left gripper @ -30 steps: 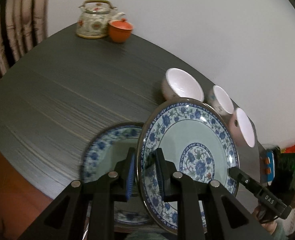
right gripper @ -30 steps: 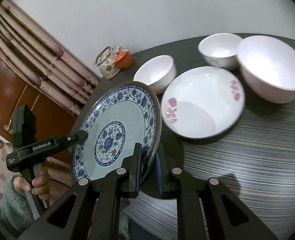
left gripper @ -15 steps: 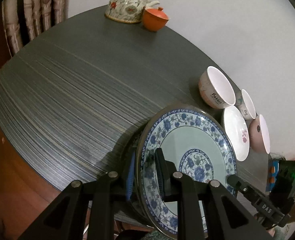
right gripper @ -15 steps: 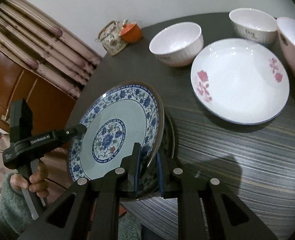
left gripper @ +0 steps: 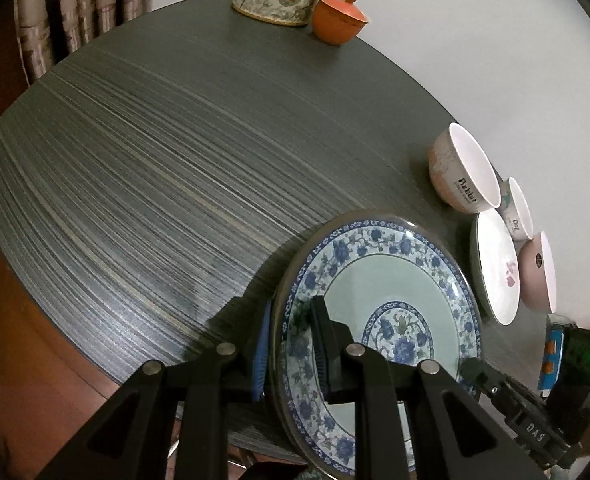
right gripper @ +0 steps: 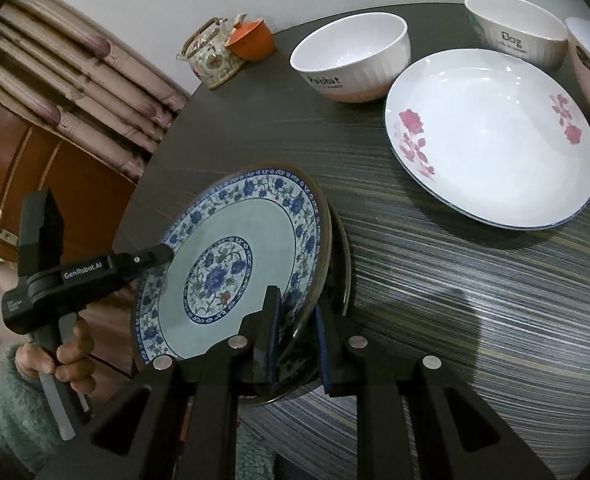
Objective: Organize plates and bowls
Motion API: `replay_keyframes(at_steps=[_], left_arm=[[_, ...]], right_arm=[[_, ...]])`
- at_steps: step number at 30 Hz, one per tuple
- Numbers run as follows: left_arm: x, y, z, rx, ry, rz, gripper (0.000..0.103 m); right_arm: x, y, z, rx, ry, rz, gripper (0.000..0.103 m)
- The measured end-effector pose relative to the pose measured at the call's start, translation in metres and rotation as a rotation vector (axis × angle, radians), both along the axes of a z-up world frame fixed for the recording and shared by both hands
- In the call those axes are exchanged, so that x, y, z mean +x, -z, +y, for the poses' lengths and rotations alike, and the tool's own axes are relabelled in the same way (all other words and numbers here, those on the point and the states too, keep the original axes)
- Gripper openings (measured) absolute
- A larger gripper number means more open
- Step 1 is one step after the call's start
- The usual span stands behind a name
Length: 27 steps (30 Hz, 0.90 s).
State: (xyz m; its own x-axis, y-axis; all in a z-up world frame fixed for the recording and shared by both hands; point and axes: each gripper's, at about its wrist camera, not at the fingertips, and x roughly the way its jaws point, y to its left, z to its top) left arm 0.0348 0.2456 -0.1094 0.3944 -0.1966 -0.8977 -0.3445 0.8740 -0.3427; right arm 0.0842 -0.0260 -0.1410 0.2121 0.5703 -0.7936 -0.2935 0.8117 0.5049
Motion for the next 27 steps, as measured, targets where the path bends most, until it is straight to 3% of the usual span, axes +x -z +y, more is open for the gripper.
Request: replay_keyframes(at_steps=[11, 23, 27], left_arm=[[0.002, 0.003, -0.002, 0.016, -0.008, -0.003, 0.020], [0.003, 0.006, -0.015, 0.082, 0.015, -0.014, 0.023], [0.002, 0.005, -0.014, 0.089, 0.017, -0.025, 0.024]], right_arm=[[-0.002, 0.006, 0.011, -0.055, -0.015, 0.026, 0.022], [-0.010, -0.005, 0.038, -0.178, -0.083, 0.012, 0.052], [-0.012, -0.006, 0.046, -0.220, -0.092, 0.006, 0.056]])
